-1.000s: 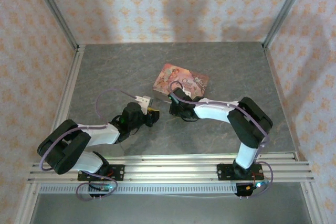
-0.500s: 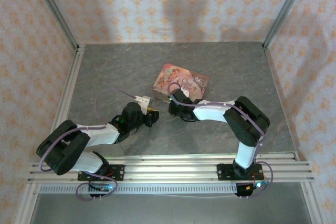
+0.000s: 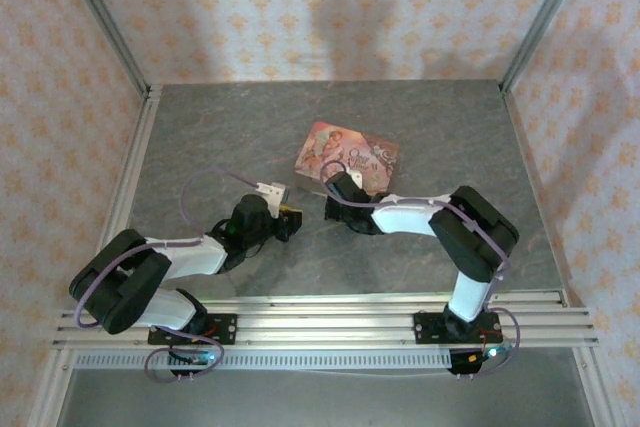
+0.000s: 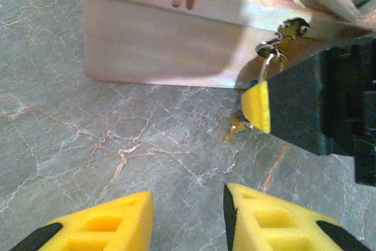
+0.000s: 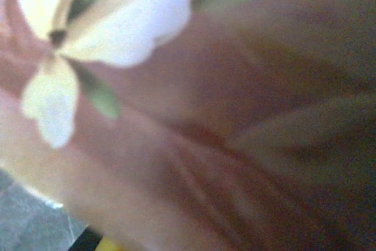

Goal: Unlock the padlock with the key

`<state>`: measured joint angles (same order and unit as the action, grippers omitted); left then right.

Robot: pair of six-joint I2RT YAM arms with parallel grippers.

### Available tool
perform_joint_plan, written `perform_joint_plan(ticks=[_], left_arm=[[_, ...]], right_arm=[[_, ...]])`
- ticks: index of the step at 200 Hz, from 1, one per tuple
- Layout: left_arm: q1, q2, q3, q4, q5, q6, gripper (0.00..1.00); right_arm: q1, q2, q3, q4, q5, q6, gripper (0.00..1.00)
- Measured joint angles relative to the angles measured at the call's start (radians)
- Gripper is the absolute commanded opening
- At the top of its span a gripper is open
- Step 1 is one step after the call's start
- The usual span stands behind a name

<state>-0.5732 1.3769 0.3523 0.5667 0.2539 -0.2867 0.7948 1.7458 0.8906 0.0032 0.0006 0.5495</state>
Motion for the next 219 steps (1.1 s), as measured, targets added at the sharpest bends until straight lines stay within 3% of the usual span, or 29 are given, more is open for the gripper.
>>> perform_joint_plan(ticks=[42, 95, 147, 179, 219], left_arm=[[0.000, -0.018, 0.024, -0.040, -0.001, 0.000, 0.37], [0.000, -0.018, 0.080, -0.066, 0.001, 0.000, 0.37], [0.000, -0.006, 0.089, -0.066, 0.005, -0.003, 0.37], [0.000, -0.007, 0.089, -0.071, 0.005, -0.001, 0.37], [0.011, -0.009, 0.091, -0.084, 0.010, 0.000, 0.37]], right_arm=[[-0.027, -0.119, -0.092, -0.062, -0.052, -0.012, 0.00], [-0.150, -0.225, -0.189, -0.080, -0.223, -0.031, 0.00], [-0.226, -0.203, -0.097, -0.257, -0.386, -0.203, 0.00], [-0.266, -0.139, 0.012, -0.363, -0.413, -0.266, 0.00], [-0.298, -0.140, 0.013, -0.380, -0.445, -0.282, 0.00]])
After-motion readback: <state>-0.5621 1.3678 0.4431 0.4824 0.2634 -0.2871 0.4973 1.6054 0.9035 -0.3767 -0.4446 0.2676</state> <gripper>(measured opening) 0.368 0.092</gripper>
